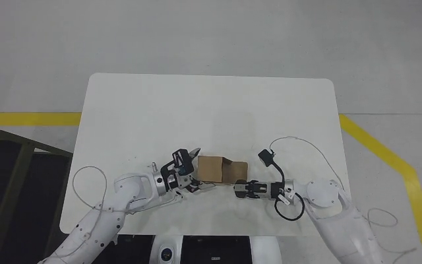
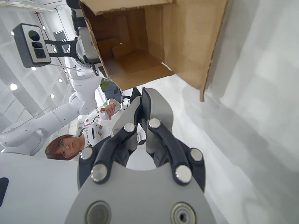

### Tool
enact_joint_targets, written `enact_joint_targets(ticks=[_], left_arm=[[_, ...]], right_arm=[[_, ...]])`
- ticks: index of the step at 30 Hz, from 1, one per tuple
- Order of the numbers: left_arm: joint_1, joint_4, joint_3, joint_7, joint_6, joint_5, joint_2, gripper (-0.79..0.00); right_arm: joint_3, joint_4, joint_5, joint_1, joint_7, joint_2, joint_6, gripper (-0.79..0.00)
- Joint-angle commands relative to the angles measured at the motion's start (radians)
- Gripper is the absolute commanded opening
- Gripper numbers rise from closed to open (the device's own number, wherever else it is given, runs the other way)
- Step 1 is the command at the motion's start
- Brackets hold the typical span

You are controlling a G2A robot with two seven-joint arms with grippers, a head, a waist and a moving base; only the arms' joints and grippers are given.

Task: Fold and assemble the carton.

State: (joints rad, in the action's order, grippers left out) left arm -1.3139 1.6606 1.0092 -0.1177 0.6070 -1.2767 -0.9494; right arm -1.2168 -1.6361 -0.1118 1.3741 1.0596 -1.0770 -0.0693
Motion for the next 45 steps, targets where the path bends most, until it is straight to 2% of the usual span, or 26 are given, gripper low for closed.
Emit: enact_joint_targets(ticks=[1, 29, 35, 45], left_arm=[[-0.001, -0.002, 0.002, 0.007, 0.006, 0.017, -0.001, 0.000], [-0.015, 0.013, -0.008, 0.043, 0.023, -0.013, -0.019, 0.000], [-0.016, 0.004, -0.007, 0.049, 0.020, -0.006, -0.023, 0.000], [-0.024, 0.015, 0.013, 0.046, 0.005, -0.005, -0.025, 0.000]], right_arm=[[0.012, 0.014, -0.004, -0.017, -0.005, -0.002, -0.009, -0.785], [0.260, 0.263, -0.105, -0.272, -0.080, -0.076, -0.121, -0.785], [0.219, 0.254, -0.118, -0.257, -0.051, -0.064, -0.124, -0.785], [0.069, 0.141, -0.062, -0.174, 0.022, -0.014, -0.052, -0.785]])
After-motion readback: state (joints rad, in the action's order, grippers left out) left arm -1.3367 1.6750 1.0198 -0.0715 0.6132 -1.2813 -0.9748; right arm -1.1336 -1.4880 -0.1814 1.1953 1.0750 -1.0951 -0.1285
